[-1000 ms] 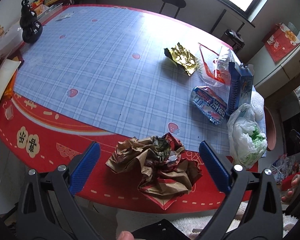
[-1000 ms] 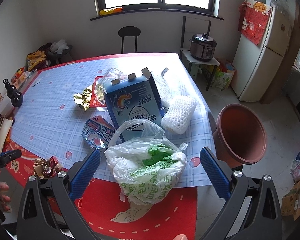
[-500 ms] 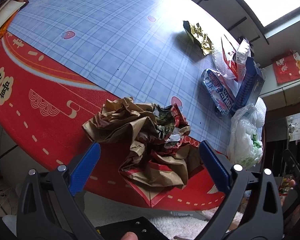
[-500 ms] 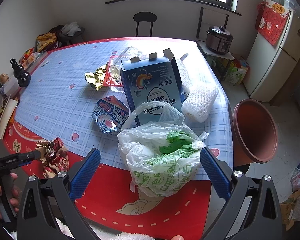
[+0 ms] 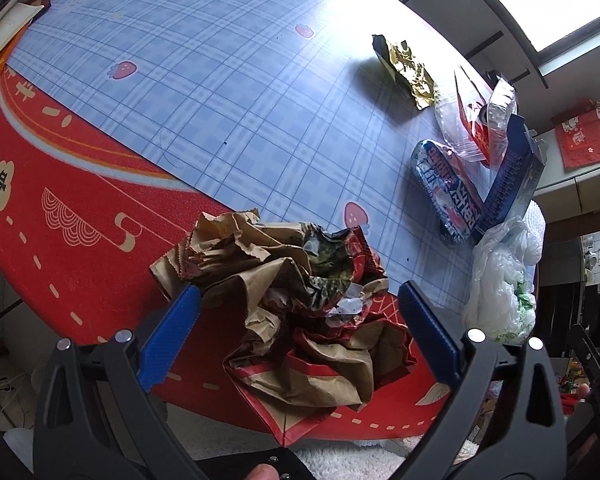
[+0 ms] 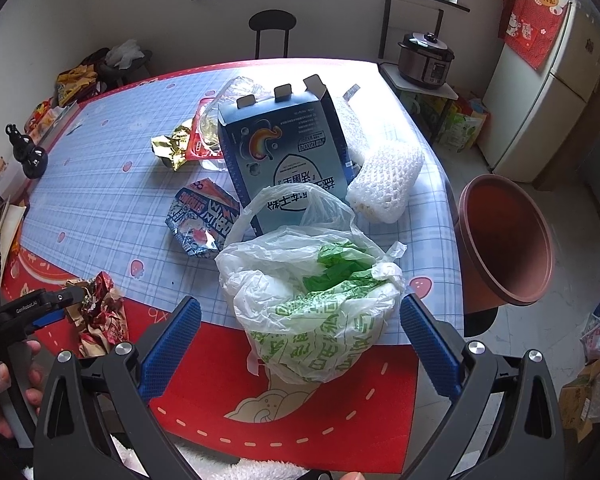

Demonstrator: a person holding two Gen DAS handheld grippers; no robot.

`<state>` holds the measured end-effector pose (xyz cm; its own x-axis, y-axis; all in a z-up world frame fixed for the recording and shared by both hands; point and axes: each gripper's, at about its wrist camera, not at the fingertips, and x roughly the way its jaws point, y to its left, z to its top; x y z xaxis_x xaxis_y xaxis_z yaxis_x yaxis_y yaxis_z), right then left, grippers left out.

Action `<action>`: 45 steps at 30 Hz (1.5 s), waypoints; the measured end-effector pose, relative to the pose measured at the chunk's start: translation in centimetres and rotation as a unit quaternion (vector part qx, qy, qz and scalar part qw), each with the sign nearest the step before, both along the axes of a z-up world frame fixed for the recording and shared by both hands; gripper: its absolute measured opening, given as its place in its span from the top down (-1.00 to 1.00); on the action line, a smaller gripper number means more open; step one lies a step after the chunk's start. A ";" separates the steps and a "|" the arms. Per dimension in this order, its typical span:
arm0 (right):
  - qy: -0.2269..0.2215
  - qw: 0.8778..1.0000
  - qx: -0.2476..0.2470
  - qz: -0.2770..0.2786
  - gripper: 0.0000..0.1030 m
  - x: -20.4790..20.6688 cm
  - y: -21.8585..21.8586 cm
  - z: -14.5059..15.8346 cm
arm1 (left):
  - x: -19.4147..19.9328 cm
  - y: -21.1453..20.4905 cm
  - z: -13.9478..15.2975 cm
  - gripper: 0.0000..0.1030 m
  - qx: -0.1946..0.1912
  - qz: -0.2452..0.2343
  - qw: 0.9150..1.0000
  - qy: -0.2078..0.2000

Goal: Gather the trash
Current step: 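Close the left gripper on the crumpled brown paper bag and lift it, then grasp the white plastic bag with the right gripper while the left holds the paper bag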

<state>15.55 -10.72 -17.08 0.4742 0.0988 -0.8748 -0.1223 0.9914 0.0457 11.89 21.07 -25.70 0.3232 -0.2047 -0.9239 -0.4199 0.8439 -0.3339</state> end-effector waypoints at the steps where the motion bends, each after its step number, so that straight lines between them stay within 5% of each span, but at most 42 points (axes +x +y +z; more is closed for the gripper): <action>1: 0.001 1.000 -0.001 0.001 -0.90 0.0 0.1 0.0 | 0.1 0.0 -0.2 -0.89 0.002 -0.001 1.000 0.004; 16: 0.028 1.000 -0.008 0.003 -0.90 0.4 0.6 -1.1 | 0.6 0.7 -2.2 -0.89 -0.005 0.005 0.999 0.037; 26: 0.035 0.999 0.017 0.037 -0.88 1.2 0.1 -2.3 | 0.0 0.8 0.5 -0.21 -0.002 -0.039 0.999 -0.014; 28: 0.036 0.997 -0.011 0.074 -0.65 1.3 1.3 -2.9 | -0.1 0.8 1.3 -0.10 0.000 -0.044 0.999 -0.028; 29: 0.038 0.995 -0.023 0.093 -0.58 1.3 2.0 -3.3 | -0.1 0.8 1.8 0.73 0.009 -0.047 0.998 -0.035; 30: 0.041 0.993 -0.033 0.110 -0.46 1.3 2.7 -3.8 | 0.0 0.8 2.1 0.87 0.015 -0.053 0.998 -0.034; 34: 0.056 0.988 -0.054 0.133 -0.33 1.9 4.6 -5.7 | 0.2 0.6 2.2 0.85 0.011 -0.062 0.997 -0.038; 36: 0.060 0.987 -0.061 0.135 -0.32 2.2 5.2 -6.3 | 0.2 0.5 1.5 0.59 -0.013 -0.063 0.997 -0.029; 38: 0.059 0.986 -0.064 0.139 -0.31 2.1 5.6 -6.5 | 0.2 0.1 1.3 -0.03 -0.036 -0.072 0.996 -0.036; 42: 0.063 0.986 -0.065 0.139 -0.28 2.1 5.8 -6.9 | 1.1 -0.9 1.0 -0.20 -0.059 -0.093 0.992 -0.059; 45: 0.066 0.986 -0.067 0.137 -0.28 2.2 5.8 -7.0 | 2.5 -1.3 0.6 -0.56 -0.070 -0.097 0.991 -0.061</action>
<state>17.71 -4.89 -24.07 0.3275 0.0869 -0.9409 -0.3875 0.9205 -0.0498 14.39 19.74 -25.06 0.3732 -0.3978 -0.8382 -0.2029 0.8466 -0.4921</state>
